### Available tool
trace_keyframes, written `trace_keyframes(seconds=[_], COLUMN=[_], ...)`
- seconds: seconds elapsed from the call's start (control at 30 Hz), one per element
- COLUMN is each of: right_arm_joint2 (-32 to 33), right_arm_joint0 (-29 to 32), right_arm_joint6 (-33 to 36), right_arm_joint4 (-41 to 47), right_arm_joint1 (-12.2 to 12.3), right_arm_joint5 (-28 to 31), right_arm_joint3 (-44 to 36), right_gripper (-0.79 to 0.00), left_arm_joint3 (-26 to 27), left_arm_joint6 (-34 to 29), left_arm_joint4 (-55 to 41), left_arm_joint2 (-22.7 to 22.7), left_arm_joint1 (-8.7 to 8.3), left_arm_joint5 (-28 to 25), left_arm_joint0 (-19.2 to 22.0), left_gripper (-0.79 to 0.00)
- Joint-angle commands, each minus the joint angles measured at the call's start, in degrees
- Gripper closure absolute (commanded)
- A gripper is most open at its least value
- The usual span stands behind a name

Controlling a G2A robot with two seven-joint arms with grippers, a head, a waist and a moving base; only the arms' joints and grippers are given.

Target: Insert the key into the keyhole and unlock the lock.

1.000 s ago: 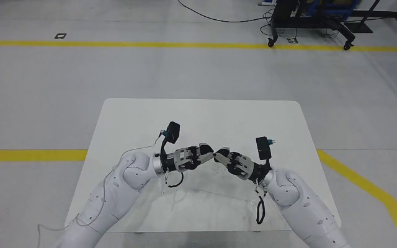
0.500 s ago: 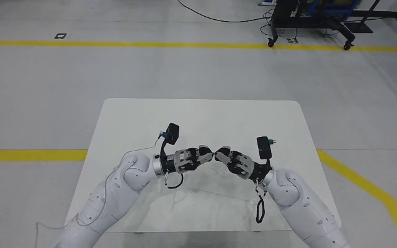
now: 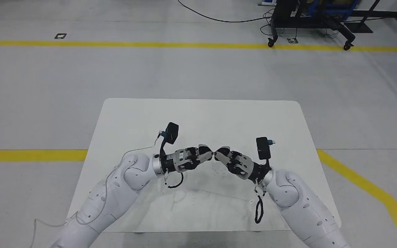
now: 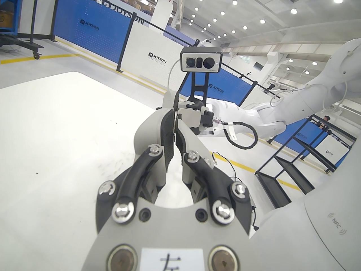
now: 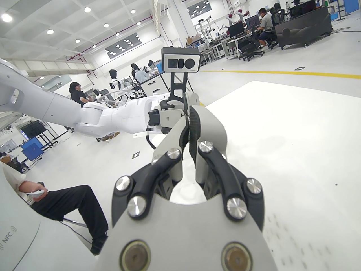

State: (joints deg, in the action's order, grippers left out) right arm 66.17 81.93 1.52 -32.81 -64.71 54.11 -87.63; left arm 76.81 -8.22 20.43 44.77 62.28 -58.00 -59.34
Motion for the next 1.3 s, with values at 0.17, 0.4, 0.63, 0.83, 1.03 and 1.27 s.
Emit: trace_keyframes(seconds=[0.17, 0.4, 0.63, 0.83, 1.03, 1.27], right_arm_joint2=[0.0, 0.0, 0.0, -0.1, 3.1, 5.5], right_arm_joint0=[0.0, 0.0, 0.0, -0.6, -0.8, 1.0], right_arm_joint6=[0.0, 0.0, 0.0, 3.9, 12.5, 12.2], right_arm_joint4=[0.0, 0.0, 0.0, -4.6, -12.8, -7.4], right_arm_joint1=[0.0, 0.0, 0.0, 0.2, 1.7, 2.6], right_arm_joint5=[0.0, 0.0, 0.0, -1.5, 0.7, 3.8], right_arm_joint3=[0.0, 0.0, 0.0, -0.5, -3.1, -6.1], right_gripper=[-0.785, -0.785, -0.785, -0.785, -0.785, -0.406], left_arm_joint3=[-0.4, 1.0, 1.2, 4.0, 6.5, 9.2], left_arm_joint6=[2.7, 6.5, 6.9, 6.1, -0.8, -4.1], left_arm_joint4=[1.4, 2.9, 3.1, 4.9, 7.7, 5.5], left_arm_joint2=[0.7, 4.0, 4.3, 4.7, 5.9, 6.6], left_arm_joint1=[-0.75, -2.53, -2.64, -2.57, -3.58, -4.31], left_arm_joint5=[0.0, 0.0, 0.0, 2.3, 0.9, 0.0], left_arm_joint0=[0.0, -1.2, -1.3, -2.9, -5.0, -6.0], left_gripper=[0.000, 0.000, 0.000, 0.000, 0.000, 0.000])
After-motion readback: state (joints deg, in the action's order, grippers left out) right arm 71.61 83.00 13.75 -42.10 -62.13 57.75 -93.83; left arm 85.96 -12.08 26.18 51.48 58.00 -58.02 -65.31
